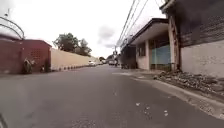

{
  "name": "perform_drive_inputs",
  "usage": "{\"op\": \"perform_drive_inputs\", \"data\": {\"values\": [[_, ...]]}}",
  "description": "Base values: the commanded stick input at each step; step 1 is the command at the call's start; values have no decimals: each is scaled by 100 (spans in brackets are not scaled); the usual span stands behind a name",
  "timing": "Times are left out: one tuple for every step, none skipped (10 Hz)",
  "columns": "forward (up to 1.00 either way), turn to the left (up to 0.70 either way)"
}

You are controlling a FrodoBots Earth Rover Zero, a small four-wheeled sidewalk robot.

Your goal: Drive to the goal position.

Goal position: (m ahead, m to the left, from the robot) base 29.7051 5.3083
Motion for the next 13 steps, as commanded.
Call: {"op": "perform_drive_inputs", "data": {"values": [[70, 0], [70, 0], [70, 0], [70, 0], [70, 0], [70, 0], [70, 0], [70, 0], [70, 0], [70, 0], [70, 11], [70, 24], [70, 32]]}}
